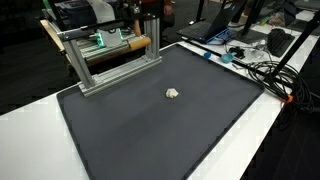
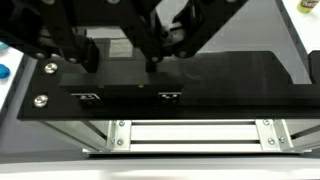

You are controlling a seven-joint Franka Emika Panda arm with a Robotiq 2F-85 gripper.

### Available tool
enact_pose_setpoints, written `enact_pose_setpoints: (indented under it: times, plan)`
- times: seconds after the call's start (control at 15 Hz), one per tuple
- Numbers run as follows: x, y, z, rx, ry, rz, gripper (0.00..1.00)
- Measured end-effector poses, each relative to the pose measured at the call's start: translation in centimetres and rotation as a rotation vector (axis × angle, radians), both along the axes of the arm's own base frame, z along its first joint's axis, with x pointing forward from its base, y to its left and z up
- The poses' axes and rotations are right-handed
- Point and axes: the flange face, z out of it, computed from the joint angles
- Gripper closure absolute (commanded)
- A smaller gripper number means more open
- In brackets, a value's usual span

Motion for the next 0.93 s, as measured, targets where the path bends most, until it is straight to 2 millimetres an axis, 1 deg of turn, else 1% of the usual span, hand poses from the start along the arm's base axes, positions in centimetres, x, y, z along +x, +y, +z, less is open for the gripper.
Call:
enact_pose_setpoints:
  times: [0.27,0.47,0.67,0.8,0.93]
  plan:
    - [0.5,-0.1,0.2,0.012,-0.045,-0.012,0.79]
    - [2.2,-0.1,1.6,0.01,-0.118,-0.022,0.79]
    - [5.4,0.2,3.5,0.001,-0.175,-0.029,0.79]
    - [8.1,0.8,4.5,-0.017,-0.183,-0.028,0.79]
    - [11.1,1.6,5.1,-0.027,-0.173,-0.026,0.79]
